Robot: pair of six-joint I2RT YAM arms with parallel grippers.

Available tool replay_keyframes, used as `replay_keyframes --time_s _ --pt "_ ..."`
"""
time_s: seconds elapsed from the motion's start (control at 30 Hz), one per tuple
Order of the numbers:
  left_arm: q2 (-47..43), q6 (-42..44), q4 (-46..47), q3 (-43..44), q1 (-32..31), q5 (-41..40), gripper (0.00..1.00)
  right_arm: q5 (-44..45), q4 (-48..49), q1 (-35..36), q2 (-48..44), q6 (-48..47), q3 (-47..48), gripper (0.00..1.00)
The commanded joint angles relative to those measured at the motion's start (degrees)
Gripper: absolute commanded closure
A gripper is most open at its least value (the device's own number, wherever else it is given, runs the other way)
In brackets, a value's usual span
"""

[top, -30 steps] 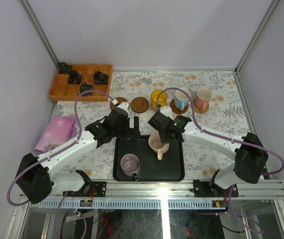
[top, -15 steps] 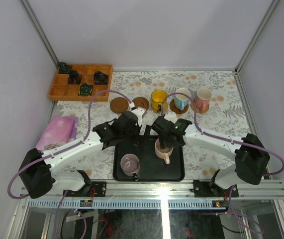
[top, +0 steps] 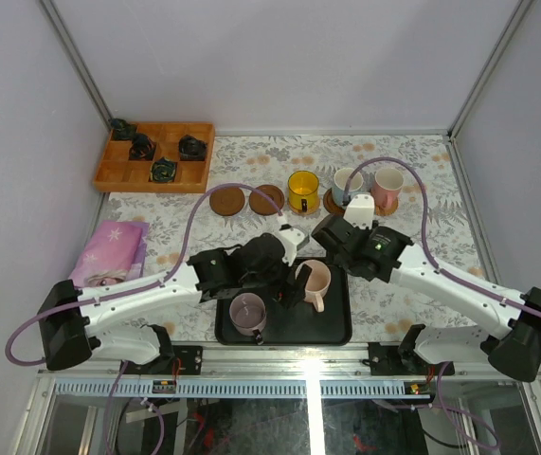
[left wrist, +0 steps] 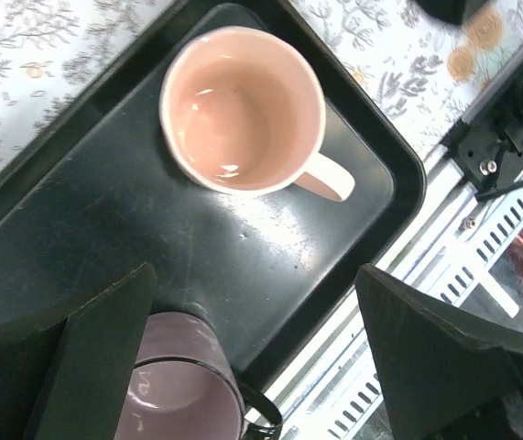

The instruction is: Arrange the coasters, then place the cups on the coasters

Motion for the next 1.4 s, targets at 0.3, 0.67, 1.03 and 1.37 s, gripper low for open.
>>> replay_keyframes --time_s 0.3,0.67,1.03,1.37 --pt "9.1 -4.7 8.2 2.3 -4.1 -7.7 0.04 16.4 -7.2 -1.3 -6.4 6.1 2.4 0.36" --pt "12.5 -9.0 13.8 2.8 -4.5 -7.0 0.06 16.0 -9.8 -1.4 -7.1 7.2 2.6 0.36" --pt "16.2 -16.1 11.4 4.7 -6.9 -14.9 0.0 16.7 -7.3 -1.3 -12.9 5.4 -1.8 0.38" --pt "24.9 -18.9 1.4 11.2 -10.7 -26.1 0.0 16.8 -4.4 -1.4 -16.1 2.5 -3.9 0.4"
